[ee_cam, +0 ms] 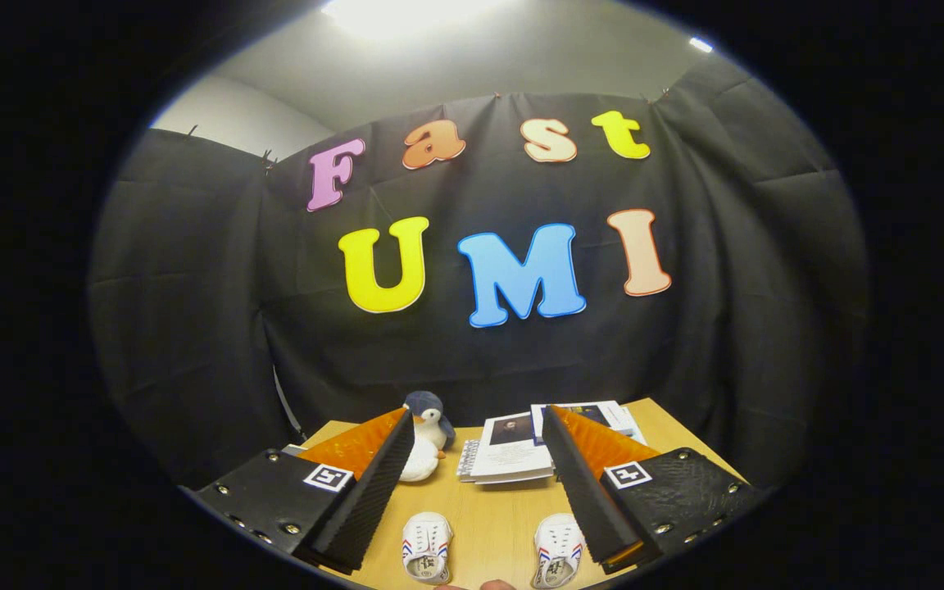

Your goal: Open the storage box then place both shoes into the box .Put the left shoe in first, then the right shoe, with the right side of both shoes facing outward in a uniform manner.

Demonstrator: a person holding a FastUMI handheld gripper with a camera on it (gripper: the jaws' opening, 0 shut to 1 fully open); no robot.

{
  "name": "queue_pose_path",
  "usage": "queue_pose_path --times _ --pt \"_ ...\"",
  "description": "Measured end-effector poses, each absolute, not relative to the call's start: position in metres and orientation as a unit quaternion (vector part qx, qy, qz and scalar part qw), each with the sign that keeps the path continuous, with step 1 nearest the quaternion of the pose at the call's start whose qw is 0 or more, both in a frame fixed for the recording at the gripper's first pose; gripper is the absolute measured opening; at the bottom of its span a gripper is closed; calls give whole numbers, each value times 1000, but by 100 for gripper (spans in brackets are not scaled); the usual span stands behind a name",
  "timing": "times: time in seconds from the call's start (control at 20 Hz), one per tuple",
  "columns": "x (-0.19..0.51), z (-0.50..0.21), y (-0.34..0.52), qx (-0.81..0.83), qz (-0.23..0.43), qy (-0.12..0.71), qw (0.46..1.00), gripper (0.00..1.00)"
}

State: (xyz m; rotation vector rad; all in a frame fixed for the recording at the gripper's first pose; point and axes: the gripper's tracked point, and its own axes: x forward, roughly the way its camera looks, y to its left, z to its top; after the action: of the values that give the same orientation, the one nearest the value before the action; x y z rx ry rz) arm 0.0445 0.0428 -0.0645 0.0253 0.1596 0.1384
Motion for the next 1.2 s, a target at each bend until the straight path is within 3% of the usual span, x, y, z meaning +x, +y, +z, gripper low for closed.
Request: queue_pose_path --times 0.5,1.0,1.2 --pt "65 -159 107 88 177 234 952 98" --pt "72 -248 205 213 308 349 859 97" --pt "80 -286 233 252 327 390 823 97"
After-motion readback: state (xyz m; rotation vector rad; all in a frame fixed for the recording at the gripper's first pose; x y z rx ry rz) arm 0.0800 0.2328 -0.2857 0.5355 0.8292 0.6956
